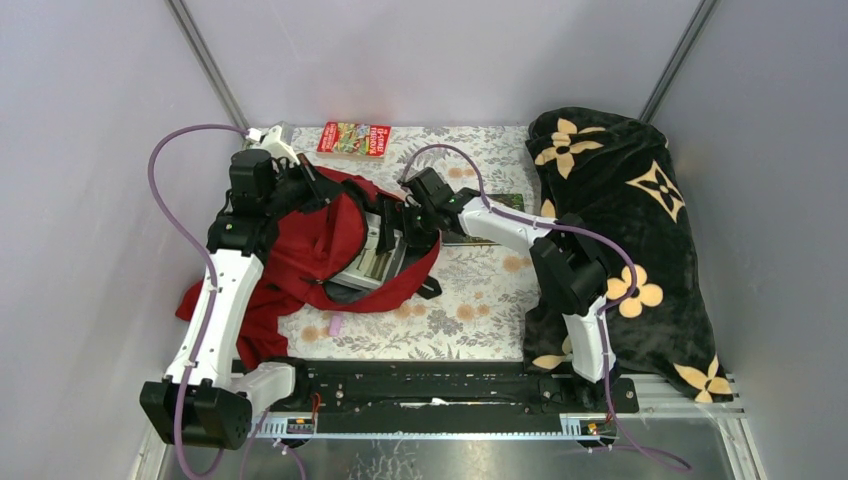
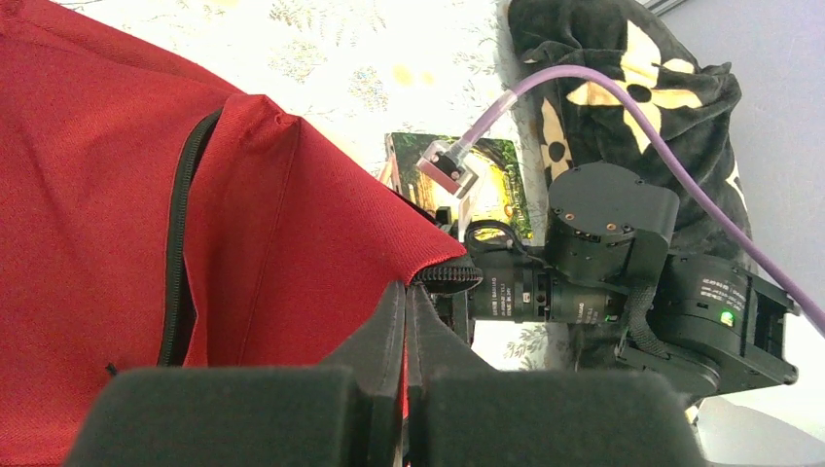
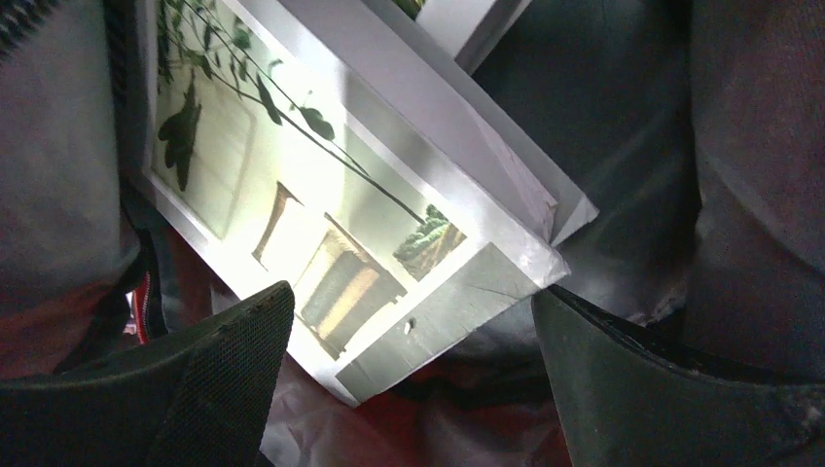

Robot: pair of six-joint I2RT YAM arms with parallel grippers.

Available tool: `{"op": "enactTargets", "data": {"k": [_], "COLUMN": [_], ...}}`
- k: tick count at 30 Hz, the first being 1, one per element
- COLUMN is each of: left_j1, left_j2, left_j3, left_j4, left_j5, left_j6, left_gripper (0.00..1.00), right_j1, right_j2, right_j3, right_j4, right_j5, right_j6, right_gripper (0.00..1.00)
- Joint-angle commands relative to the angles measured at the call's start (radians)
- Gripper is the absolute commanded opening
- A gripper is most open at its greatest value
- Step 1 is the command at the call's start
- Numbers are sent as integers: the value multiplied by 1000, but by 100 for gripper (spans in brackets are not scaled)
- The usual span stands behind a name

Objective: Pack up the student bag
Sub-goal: Place the book in the student bag.

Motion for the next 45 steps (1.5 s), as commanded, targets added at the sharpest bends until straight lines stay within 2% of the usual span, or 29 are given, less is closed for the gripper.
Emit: {"op": "enactTargets", "data": {"k": [1,6,13,16,21,25,33,37,40,41,42,43,44,45], "left_j1": [9,9,9,9,9,10,19,19,16,11,-1,-20,-49,-91], "left_j2": [-7,-16,-17,-22,-26,-25,2,3,17,24,31,43,57,75], "left_j3": [-2,-13,-33,-37,-37,-33,-33,-24,-43,-62,-79,-87,-81,-62], "left_j4": [85,85,81,81,65,87,97,62,19,19,11,-9,-46,-94], "left_j5": [26,26,29,39,37,70,98,106,236,283,305,294,251,179], "left_j6": [-6,-7,-12,-16,-10,-34,-46,3,47,49,52,64,88,131], "left_gripper": [0,0,0,0,0,0,0,0,0,8,31,60,81,95], "right_j1": [2,21,77,77,64,45,32,-19,-94,-122,-148,-167,-180,-187], "right_j2": [-44,21,118,151,80,-1,-116,-314,-464,-502,-539,-570,-598,-622], "right_j3": [-57,-21,214,280,213,116,94,-47,-177,-212,-243,-275,-304,-340], "right_j4": [55,135,257,209,104,129,-44,-1,72,90,109,130,144,162], "right_j5": [-45,-118,-204,-216,-140,-204,-2,188,301,324,347,374,421,473], "right_j6": [14,72,156,134,63,97,-18,-30,-1,14,27,34,36,33], "right_gripper": [100,100,100,100,100,100,100,100,100,100,100,100,100,100]}}
